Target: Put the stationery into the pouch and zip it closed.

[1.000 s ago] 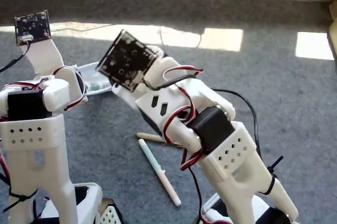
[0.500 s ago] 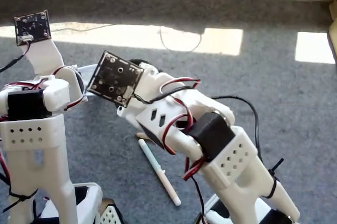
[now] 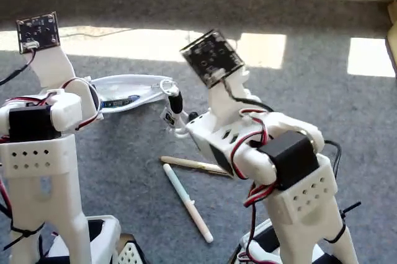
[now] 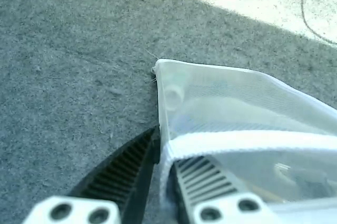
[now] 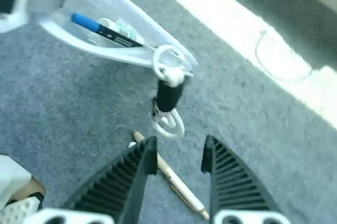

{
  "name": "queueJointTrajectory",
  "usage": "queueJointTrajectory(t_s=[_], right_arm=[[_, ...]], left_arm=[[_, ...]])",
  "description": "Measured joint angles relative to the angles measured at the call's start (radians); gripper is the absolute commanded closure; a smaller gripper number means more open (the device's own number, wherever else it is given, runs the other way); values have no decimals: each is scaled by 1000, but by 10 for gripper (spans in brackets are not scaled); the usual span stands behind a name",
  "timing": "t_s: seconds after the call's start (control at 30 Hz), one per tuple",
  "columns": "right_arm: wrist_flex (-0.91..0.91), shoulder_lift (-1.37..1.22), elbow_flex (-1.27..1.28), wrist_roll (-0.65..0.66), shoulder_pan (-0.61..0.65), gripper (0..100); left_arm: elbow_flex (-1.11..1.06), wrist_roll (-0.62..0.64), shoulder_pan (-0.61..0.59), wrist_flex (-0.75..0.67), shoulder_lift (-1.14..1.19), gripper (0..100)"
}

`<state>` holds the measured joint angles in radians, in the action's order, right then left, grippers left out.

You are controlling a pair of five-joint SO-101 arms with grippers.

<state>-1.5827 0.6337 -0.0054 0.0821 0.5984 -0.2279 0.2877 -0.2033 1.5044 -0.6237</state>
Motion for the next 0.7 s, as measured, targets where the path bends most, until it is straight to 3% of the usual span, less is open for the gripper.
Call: queueJointTrajectory(t_s=[0.2, 0.33, 0.5, 0.7], right_arm=[[-11, 0, 201, -342, -83, 856], [11, 0, 387, -503, -92, 856], [184, 0, 617, -595, -94, 853], [382, -2, 812, -678, -97, 735]], left_arm=[[0, 0, 0, 0, 0, 994], [0, 0, 0, 0, 0, 994], [0, 0, 0, 0, 0, 994], [0, 0, 0, 0, 0, 994]])
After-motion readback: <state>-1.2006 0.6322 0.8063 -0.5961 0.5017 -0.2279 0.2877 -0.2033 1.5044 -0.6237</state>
